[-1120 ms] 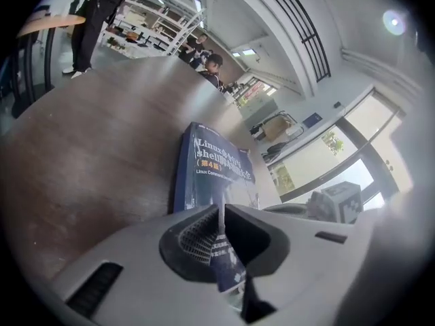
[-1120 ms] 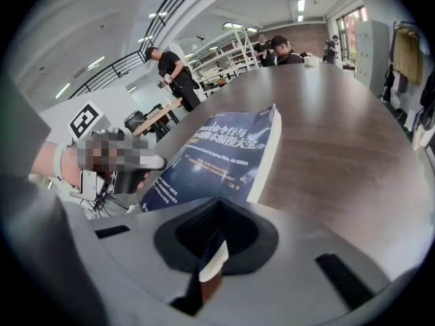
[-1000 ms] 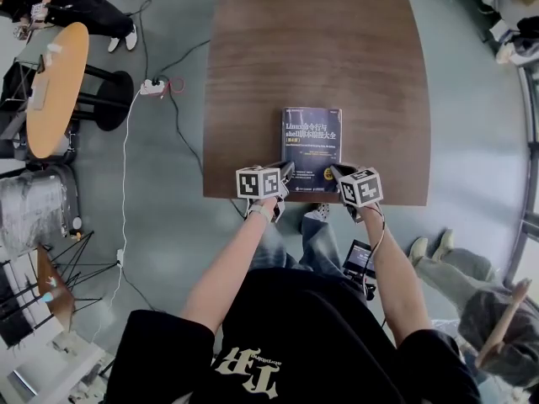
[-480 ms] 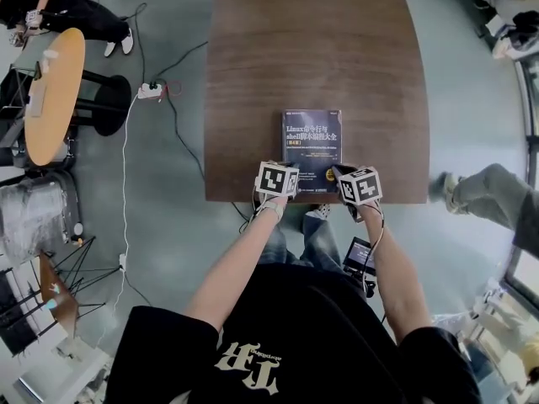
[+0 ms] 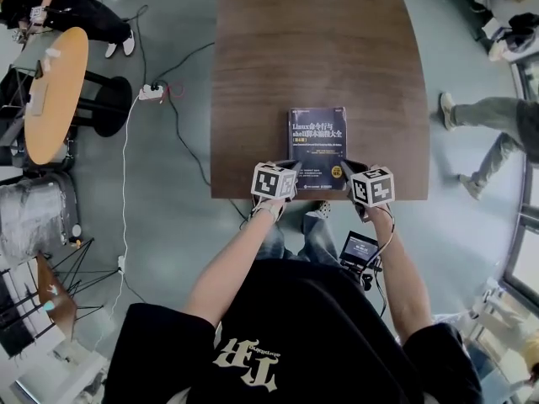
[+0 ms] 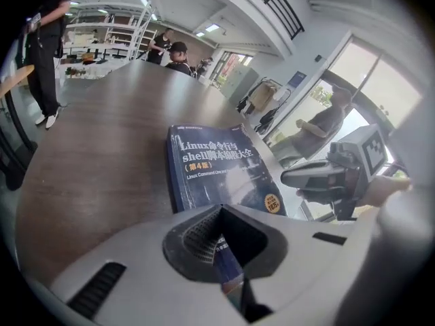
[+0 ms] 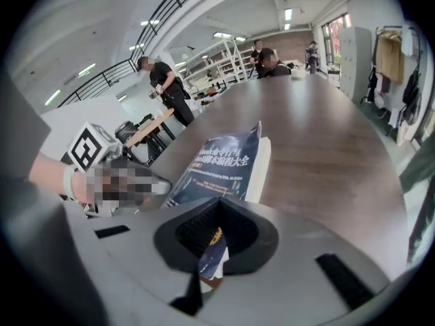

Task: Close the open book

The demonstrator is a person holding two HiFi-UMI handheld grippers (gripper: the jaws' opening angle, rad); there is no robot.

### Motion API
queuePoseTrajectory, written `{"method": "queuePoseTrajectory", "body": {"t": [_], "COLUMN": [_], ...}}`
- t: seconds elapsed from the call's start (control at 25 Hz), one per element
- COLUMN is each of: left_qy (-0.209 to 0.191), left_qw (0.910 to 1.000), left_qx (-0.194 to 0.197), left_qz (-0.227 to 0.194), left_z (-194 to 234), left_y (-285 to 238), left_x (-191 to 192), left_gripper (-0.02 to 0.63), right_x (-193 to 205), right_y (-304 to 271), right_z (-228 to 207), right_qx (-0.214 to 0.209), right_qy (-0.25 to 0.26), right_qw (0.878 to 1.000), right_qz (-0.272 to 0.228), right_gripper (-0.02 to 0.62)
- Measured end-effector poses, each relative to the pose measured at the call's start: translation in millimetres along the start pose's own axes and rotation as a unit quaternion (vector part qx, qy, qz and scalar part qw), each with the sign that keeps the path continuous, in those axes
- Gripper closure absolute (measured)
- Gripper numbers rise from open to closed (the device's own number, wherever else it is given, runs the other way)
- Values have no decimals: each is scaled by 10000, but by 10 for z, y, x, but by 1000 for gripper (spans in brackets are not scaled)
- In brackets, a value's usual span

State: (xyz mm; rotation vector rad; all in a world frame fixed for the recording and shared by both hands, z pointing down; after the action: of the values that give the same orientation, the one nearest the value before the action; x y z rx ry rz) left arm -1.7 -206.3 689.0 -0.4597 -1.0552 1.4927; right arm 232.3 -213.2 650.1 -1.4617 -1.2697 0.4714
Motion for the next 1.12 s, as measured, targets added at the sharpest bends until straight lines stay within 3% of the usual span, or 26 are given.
{"method": "queuePoseTrajectory", "body": {"t": [0.24, 0.48, 0.76, 1.12], "left_qy": [-253, -475, -773, -1298], "left_qw": [9965, 9840, 9670, 9437], "left_qx": [351, 570, 716, 699], "left_qz": [-719, -1618, -2319, -2960], "left_z": [-44, -131, -306, -565], "left_y": [494, 1202, 1857, 2435], "left_x": [54, 95, 175, 169], "left_gripper": [600, 600, 600, 600], "right_x": [-50, -95, -133, -89], "right_y": [473, 1067, 1615, 1903], "right_z": [134, 402, 795, 1248], "right_qx": [-78, -153, 54, 359], "right_qy": [-261, -466, -117, 436], "right_qw": [9968, 9864, 9747, 9652], "right_qz": [-746, -1570, -2230, -2554], "right_gripper": [607, 608, 609, 608]}}
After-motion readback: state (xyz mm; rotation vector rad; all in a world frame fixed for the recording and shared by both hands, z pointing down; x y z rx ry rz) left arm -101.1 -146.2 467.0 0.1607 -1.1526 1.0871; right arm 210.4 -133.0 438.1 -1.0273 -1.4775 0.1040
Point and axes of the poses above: the fingertips, and each gripper's own axes: y backward along the fingers, z to its left, x out of its underside, the point moved 10 cm from there along y, backward along the fingers, and after that the axes turned 13 degrees about z, right-handed, at the moved point
